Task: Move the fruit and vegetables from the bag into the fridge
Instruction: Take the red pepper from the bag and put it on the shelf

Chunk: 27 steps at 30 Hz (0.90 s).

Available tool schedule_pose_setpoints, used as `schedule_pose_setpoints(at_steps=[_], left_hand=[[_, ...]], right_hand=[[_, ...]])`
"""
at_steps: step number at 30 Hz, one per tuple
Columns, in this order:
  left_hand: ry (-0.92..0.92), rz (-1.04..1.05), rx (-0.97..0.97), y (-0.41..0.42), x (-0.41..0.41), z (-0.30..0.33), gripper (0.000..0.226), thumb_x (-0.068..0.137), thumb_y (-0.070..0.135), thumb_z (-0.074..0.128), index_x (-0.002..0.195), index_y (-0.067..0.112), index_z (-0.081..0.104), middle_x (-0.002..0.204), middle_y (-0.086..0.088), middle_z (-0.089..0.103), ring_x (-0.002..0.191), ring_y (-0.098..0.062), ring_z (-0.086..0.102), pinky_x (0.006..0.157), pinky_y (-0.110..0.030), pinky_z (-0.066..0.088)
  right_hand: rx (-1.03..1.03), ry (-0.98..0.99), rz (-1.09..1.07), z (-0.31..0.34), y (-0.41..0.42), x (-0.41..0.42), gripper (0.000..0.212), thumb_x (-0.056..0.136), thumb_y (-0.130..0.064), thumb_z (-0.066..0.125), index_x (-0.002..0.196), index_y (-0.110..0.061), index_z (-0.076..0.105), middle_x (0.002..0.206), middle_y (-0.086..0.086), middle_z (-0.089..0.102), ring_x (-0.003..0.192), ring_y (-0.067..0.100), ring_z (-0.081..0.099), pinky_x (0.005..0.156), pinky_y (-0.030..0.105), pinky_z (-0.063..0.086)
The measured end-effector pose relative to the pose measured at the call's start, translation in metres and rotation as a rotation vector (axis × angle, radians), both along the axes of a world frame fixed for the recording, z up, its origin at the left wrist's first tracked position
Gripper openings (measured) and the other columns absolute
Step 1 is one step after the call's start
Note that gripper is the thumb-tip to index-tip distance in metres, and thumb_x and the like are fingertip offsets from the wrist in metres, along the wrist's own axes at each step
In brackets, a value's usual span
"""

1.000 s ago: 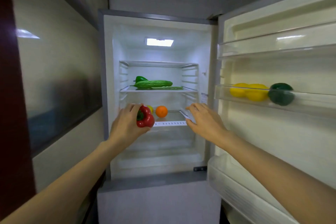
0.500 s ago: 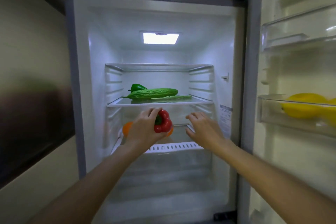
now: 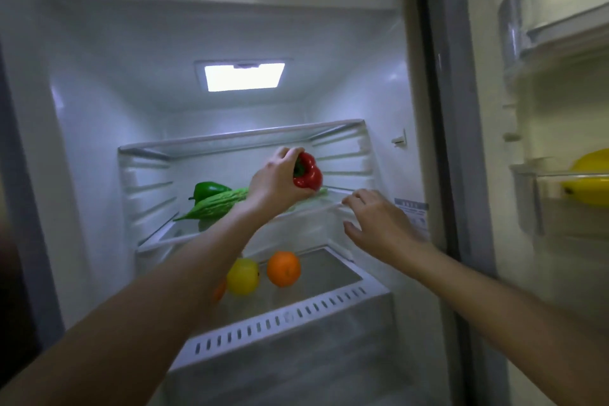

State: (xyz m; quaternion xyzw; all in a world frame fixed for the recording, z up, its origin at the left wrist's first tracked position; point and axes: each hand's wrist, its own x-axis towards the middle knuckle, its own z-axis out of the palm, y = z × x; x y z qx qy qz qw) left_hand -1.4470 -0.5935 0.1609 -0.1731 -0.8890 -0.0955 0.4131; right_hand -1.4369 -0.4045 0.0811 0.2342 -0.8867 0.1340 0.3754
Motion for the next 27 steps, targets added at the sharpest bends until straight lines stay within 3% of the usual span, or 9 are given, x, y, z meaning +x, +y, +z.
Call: schedule_pose_setpoints(at_steps=[8,14,20,27], left_hand=[[-0.233,0.009,-0.074,0.009,-0.077,0.016,0.085,0.068,0.036,0.08,0.139,0.016,0.037,0.132,-0.007,0.047,0.12,-0.027,0.046,0.099,-0.037,0.041],[-0.315,-0.026,-0.055,0.017,-0.104,0.024,0.069,0.071,0.041,0.076,0.127,0.014,0.046,0.123,-0.008,0.053,0.11,-0.026,0.048,0.092,-0.036,0.042],[-0.335,-0.02,-0.016,0.023,-0.111,0.021,0.072,0.082,0.04,0.067,0.139,0.012,0.034,0.137,-0.011,0.043,0.122,-0.03,0.045,0.102,-0.039,0.038],[-0.256,0.072,-0.134,0.023,-0.107,0.014,0.06,0.09,0.041,0.055,0.139,0.015,0.033,0.143,-0.011,0.034,0.129,-0.032,0.032,0.105,-0.047,0.034]], right_hand=[[-0.012,0.03,-0.027,0.002,0.007,-0.004,0.033,0.089,-0.027,0.046,0.121,-0.018,0.05,0.124,-0.002,0.048,0.114,0.015,0.044,0.087,0.028,0.045],[0.003,0.042,-0.094,0.006,0.02,-0.004,0.039,0.089,-0.029,0.045,0.126,-0.02,0.047,0.131,-0.003,0.046,0.121,0.015,0.042,0.091,0.032,0.046],[0.004,0.035,-0.11,0.004,0.024,0.004,0.044,0.09,-0.031,0.045,0.134,-0.022,0.041,0.137,-0.003,0.042,0.126,0.013,0.038,0.09,0.031,0.044],[0.026,0.05,-0.08,0.005,0.025,0.011,0.044,0.092,-0.031,0.045,0.134,-0.019,0.04,0.138,-0.001,0.041,0.126,0.015,0.037,0.095,0.027,0.037]])
